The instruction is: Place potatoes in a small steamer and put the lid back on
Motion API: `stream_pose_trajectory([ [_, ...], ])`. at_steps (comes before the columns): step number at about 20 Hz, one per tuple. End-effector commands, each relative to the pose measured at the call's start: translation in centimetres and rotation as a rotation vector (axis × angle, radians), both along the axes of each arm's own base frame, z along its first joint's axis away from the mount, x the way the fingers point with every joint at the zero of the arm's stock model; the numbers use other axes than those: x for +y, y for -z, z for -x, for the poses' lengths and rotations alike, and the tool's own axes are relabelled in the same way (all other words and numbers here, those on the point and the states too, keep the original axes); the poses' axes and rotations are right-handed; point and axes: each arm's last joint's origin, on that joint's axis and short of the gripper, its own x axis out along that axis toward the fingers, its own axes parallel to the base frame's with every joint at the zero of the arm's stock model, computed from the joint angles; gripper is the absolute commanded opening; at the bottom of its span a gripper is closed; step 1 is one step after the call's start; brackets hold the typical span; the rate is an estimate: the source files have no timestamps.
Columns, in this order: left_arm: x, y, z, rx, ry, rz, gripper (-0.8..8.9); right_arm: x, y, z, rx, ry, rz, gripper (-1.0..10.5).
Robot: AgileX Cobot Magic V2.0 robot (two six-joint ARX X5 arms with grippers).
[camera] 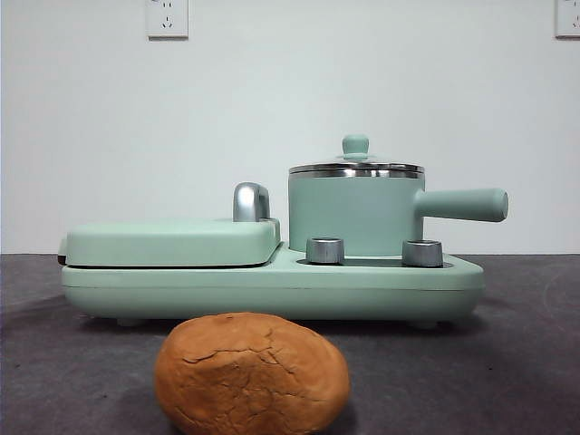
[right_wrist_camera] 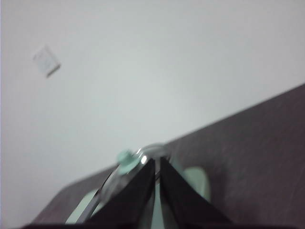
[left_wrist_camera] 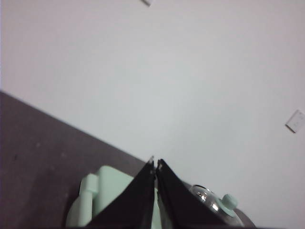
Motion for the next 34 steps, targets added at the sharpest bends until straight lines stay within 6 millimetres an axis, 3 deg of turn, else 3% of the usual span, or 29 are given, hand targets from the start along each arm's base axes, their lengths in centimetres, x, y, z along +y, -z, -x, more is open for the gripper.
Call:
stream_pose_trajectory([
  [1,-0.1,-1.7,-0.2,0.069,0.018,-0.058,0.1,0.3,-1.9,-0.3,0.046,-0.081,0.089,0.1],
  [8,-0.6,-5.5,-1.9,0.172,0.207,-0.353,0.1,0.9,-5.7,-2.7,0.174,-0.267,0.372,0.1],
  [14,-1.2,-7.2,-4.0,0.244,0.362,-0.528,0.1,1.3,-7.6,-4.4,0.191,-0.356,0.606,0.1],
  [20,-2.6,-7.8,-5.8,0.258,0.509,-0.749,0.1,2.9,-7.3,-5.1,0.203,-0.439,0.779,0.1],
  [26,-4.8,-7.6,-6.1,0.186,0.629,-0.969,0.11,4.8,-6.3,-4.6,0.211,-0.487,1.029,0.1],
  [28,-5.3,-7.4,-6.1,0.185,0.656,-1.002,0.44,5.1,-6.1,-4.4,0.219,-0.498,1.074,0.2],
  [29,-5.6,-7.3,-6.1,0.176,0.674,-1.021,1.05,5.3,-6.0,-4.3,0.222,-0.513,1.085,0.4],
  [32,-6.0,-7.3,-6.0,0.153,0.694,-1.034,2.85,5.6,-5.9,-4.1,0.226,-0.534,1.087,2.4],
  [34,-6.1,-7.4,-6.0,0.145,0.697,-1.033,2.93,5.6,-5.9,-4.1,0.239,-0.524,1.074,3.2],
])
